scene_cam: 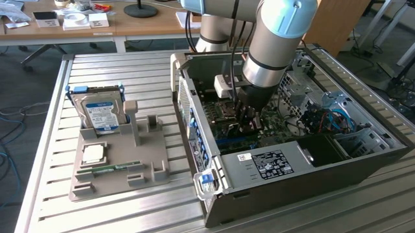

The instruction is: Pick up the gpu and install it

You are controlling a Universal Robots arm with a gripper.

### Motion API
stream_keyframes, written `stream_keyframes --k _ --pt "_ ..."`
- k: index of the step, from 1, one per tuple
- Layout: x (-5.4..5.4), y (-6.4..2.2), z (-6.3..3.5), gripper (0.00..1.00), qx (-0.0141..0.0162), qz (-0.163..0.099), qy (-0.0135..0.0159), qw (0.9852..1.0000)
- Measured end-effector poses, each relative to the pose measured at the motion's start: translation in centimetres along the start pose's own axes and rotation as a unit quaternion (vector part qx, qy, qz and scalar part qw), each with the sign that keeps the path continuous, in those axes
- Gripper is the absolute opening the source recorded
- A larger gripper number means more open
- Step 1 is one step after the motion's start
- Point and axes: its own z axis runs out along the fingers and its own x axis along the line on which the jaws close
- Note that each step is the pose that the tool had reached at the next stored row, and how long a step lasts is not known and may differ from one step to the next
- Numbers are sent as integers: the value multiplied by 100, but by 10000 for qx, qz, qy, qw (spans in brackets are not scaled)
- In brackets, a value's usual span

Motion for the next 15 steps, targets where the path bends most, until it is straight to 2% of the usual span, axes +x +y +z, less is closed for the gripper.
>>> stream_keyframes --k 15 --pt "-5 6 2 27 0 0 1 10000"
